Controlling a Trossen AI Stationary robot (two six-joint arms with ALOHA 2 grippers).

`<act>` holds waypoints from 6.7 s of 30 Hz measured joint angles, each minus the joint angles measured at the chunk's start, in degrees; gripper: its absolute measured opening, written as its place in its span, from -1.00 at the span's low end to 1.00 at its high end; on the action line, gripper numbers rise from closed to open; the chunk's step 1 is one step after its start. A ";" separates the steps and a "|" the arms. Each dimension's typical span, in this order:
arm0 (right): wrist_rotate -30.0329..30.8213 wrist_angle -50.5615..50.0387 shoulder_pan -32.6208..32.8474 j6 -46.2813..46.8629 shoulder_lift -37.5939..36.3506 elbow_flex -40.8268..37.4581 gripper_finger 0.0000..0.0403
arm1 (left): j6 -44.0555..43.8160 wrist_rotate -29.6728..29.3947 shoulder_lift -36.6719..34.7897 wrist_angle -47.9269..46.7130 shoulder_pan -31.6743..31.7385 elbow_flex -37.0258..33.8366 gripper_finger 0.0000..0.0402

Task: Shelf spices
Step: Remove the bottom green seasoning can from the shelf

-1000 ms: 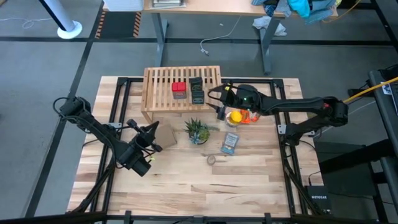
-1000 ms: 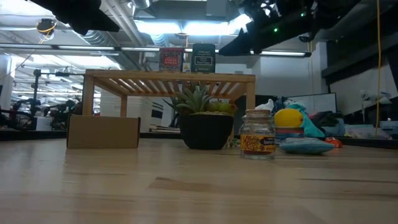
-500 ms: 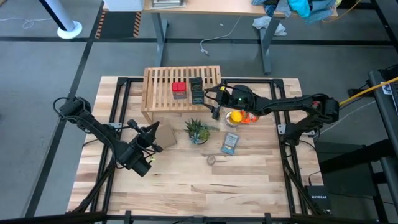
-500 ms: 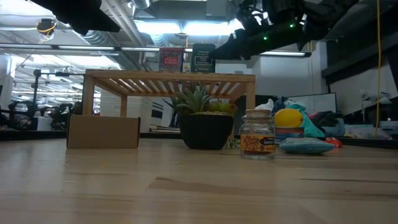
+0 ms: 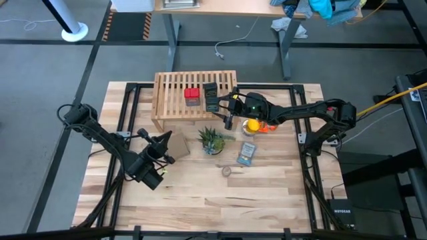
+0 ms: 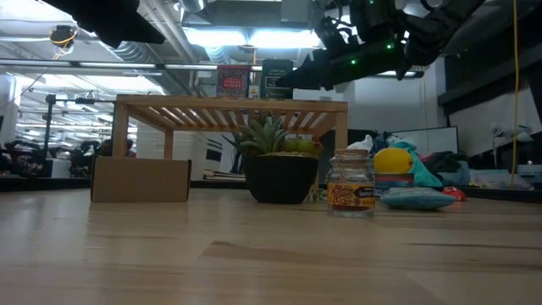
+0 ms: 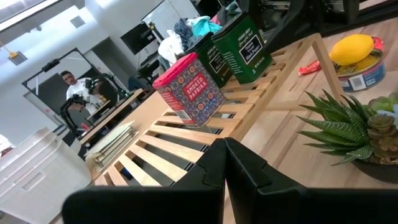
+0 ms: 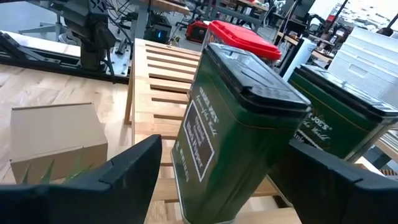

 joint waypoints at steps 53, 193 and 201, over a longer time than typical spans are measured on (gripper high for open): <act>-8.88 -41.04 6.87 14.79 -23.19 -0.04 -0.42 | -0.97 2.54 0.00 0.09 -0.02 0.00 -1.00; 39.85 -15.20 42.21 45.40 16.79 -8.17 -0.11 | -4.61 9.06 0.00 6.56 -4.48 0.00 -1.00; 39.93 -15.08 42.21 43.51 16.76 -8.20 -0.11 | -3.20 12.77 0.02 7.63 -4.40 0.00 -1.00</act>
